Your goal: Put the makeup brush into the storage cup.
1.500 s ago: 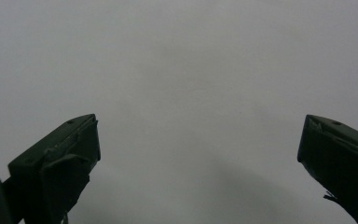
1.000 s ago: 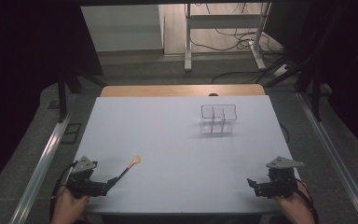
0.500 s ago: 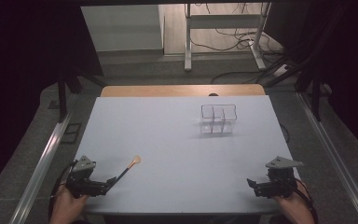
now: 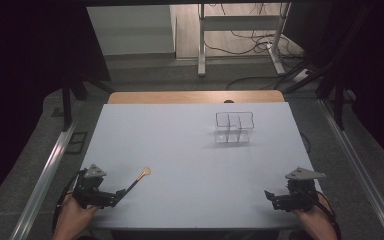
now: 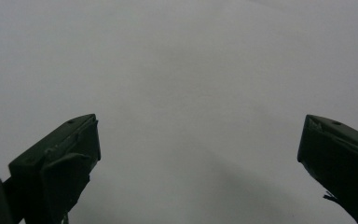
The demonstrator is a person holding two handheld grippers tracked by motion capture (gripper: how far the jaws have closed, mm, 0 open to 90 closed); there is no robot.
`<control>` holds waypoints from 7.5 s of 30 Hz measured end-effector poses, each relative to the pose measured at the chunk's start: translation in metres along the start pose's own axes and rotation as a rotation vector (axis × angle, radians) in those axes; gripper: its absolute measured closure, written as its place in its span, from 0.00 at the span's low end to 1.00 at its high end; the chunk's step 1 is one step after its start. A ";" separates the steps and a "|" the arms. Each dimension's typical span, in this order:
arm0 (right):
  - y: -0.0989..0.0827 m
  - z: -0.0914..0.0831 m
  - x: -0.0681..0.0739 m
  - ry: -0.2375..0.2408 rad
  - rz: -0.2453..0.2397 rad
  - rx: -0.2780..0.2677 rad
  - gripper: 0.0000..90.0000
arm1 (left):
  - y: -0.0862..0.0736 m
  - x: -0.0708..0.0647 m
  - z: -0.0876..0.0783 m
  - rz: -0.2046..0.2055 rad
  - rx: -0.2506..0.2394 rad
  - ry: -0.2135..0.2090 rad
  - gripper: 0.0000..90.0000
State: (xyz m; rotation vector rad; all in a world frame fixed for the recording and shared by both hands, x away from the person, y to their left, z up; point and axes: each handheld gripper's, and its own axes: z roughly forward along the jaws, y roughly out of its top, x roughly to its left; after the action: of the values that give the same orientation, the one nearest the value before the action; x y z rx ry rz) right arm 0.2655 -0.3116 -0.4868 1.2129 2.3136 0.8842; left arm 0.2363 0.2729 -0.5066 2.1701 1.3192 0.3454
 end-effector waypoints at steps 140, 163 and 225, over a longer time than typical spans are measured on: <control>0.007 -0.002 0.007 0.028 0.012 -0.076 0.00 | 0.058 -0.013 0.008 0.010 -0.285 -0.265 0.93; 0.021 -0.005 0.017 0.092 0.011 -0.133 0.00 | 0.068 -0.044 0.007 0.084 -0.361 -0.311 0.93; 0.076 0.027 0.070 0.305 0.008 -0.190 0.00 | 0.088 -0.091 0.024 0.172 -0.389 -0.357 0.93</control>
State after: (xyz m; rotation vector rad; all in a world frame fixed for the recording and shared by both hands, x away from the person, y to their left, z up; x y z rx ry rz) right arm 0.2876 -0.2114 -0.4570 1.0694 2.3845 1.3403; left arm 0.2682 0.1548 -0.4674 1.9065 0.7966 0.2417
